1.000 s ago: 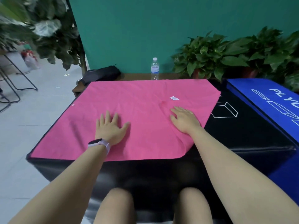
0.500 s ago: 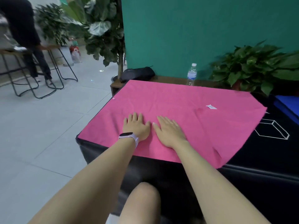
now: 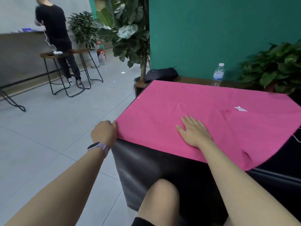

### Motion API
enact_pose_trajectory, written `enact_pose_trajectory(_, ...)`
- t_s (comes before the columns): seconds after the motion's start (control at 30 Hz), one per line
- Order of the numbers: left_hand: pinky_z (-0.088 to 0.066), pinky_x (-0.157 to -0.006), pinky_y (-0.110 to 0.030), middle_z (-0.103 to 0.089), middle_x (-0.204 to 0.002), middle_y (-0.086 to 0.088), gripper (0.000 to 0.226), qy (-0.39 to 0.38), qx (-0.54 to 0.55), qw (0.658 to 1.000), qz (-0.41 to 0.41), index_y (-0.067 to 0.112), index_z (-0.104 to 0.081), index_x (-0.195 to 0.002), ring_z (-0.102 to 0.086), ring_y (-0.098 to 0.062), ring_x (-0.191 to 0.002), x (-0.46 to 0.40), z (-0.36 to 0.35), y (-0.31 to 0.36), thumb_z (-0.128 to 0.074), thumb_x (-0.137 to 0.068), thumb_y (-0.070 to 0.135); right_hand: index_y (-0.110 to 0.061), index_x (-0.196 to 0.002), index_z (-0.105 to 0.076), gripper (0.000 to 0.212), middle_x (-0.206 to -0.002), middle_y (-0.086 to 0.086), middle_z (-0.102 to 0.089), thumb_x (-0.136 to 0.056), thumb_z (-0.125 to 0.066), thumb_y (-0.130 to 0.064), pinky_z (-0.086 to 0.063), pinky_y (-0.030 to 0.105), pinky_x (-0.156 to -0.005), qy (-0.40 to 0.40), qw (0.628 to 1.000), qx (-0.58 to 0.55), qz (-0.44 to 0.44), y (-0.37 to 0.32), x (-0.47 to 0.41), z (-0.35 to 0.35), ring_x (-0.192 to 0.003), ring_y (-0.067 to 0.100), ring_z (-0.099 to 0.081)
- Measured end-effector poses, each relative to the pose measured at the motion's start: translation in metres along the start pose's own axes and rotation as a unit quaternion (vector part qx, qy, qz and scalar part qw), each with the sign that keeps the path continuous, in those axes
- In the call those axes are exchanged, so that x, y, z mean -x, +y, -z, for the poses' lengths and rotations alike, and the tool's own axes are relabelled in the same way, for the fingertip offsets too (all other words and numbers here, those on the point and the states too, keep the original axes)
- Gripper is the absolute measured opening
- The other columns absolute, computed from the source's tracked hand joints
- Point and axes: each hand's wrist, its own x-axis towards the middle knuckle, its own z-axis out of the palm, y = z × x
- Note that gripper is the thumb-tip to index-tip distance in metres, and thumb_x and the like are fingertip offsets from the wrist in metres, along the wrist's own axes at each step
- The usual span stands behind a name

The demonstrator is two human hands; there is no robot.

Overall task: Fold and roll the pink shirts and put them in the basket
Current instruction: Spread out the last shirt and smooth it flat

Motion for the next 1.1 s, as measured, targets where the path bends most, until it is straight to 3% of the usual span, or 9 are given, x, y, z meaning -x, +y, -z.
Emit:
enact_pose_trajectory(0.1,-0.037,-0.069,-0.031,-0.067,-0.087,-0.009,0.029,0.03,-0.172,0.981,-0.081,0.016,-0.058,-0.074,-0.059,-0.03,-0.076,-0.001,0.011,0.01,-0.042,-0.098,0.023,-0.025,-0.163,-0.008,0.07,-0.17,-0.005,-0.004,-0.103,-0.013,-0.062,-0.001,0.038,-0.126,0.003,1.0,-0.005,-0.003,0.0,0.0,0.0,-0.156,0.014,-0.003)
enact_pose_trajectory(0.2,-0.036,-0.073,-0.03,-0.068,-0.09,0.002,0.021,0.024,-0.346,0.923,-0.167,0.026,-0.061,-0.083,-0.066,-0.022,-0.082,-0.003,0.022,0.028,-0.049,-0.087,0.01,-0.026,-0.163,-0.008,0.069,-0.17,-0.005,-0.004,-0.103,-0.014,-0.062,0.0,0.038,-0.126,0.004,1.0,-0.009,-0.004,0.0,0.0,0.0,-0.156,0.013,-0.003)
enact_pose_trajectory(0.3,-0.038,-0.07,-0.027,-0.066,-0.087,0.005,0.025,0.03,-0.372,0.906,-0.198,0.025,-0.067,-0.089,-0.06,-0.021,-0.073,-0.005,0.028,0.045,-0.049,-0.086,0.008,-0.025,-0.163,-0.009,0.069,-0.17,-0.006,-0.004,-0.104,-0.015,-0.061,0.001,0.037,-0.126,0.007,1.0,-0.012,-0.003,0.0,-0.001,-0.001,-0.156,0.012,-0.003)
enact_pose_trajectory(0.57,-0.041,-0.073,-0.036,-0.065,-0.108,-0.02,0.026,-0.051,-0.035,0.978,-0.2,0.004,-0.062,-0.102,-0.063,-0.041,-0.1,-0.01,0.012,0.17,-0.047,-0.1,0.025,-0.024,-0.163,-0.011,0.066,-0.17,-0.005,-0.005,-0.105,-0.017,-0.056,0.001,0.037,-0.126,0.006,0.999,-0.033,0.001,-0.002,-0.002,0.0,-0.156,0.013,-0.002)
enact_pose_trajectory(0.67,-0.041,-0.067,-0.035,-0.061,-0.092,-0.019,0.022,-0.1,0.076,0.966,-0.226,0.005,-0.053,-0.084,-0.06,-0.041,-0.087,-0.005,-0.005,0.226,-0.051,-0.095,0.025,-0.018,-0.158,-0.028,0.056,-0.164,0.003,-0.029,-0.107,-0.029,-0.041,-0.014,0.037,-0.124,0.061,0.995,-0.079,0.005,-0.005,0.003,0.003,-0.152,0.019,-0.023)
enact_pose_trajectory(0.8,-0.038,-0.061,-0.035,-0.056,-0.075,-0.014,0.03,-0.093,0.18,0.947,-0.25,0.008,-0.047,-0.072,-0.054,-0.037,-0.073,-0.007,-0.027,0.288,-0.052,-0.096,0.024,-0.011,-0.147,-0.038,0.044,-0.142,0.011,-0.051,-0.105,-0.038,-0.024,-0.039,0.04,-0.1,0.181,0.954,-0.232,-0.058,-0.001,0.009,0.006,-0.129,0.03,-0.048)
enact_pose_trajectory(0.93,-0.04,-0.062,-0.034,-0.054,-0.058,-0.002,0.043,-0.185,0.276,0.903,-0.273,0.014,-0.05,-0.057,-0.049,-0.028,-0.065,-0.004,-0.054,0.322,-0.045,-0.1,0.018,-0.007,-0.156,-0.026,0.053,-0.162,0.012,-0.029,-0.107,-0.038,-0.021,-0.021,0.035,-0.121,0.209,0.938,-0.27,-0.063,0.001,0.009,0.008,-0.149,0.024,-0.025)
enact_pose_trajectory(1.0,-0.048,-0.073,-0.032,-0.071,-0.076,-0.007,0.039,-0.248,0.29,0.882,-0.276,0.01,-0.071,-0.072,-0.062,-0.026,-0.077,0.001,-0.07,0.323,-0.043,-0.099,0.017,-0.006,-0.158,-0.021,0.055,-0.167,0.011,-0.014,-0.107,-0.036,-0.022,-0.01,0.035,-0.125,0.206,0.941,-0.26,-0.069,0.001,0.008,0.008,-0.155,0.022,-0.01)
enact_pose_trajectory(1.1,-0.051,-0.088,-0.039,-0.075,-0.093,-0.006,0.033,-0.269,0.32,0.862,-0.286,0.008,-0.074,-0.095,-0.067,-0.026,-0.093,0.007,-0.096,0.306,-0.043,-0.1,0.019,-0.009,-0.156,-0.026,0.051,-0.168,0.007,-0.01,-0.107,-0.036,-0.019,-0.011,0.035,-0.125,0.214,0.938,-0.257,-0.094,-0.002,0.008,0.003,-0.155,0.018,-0.006)
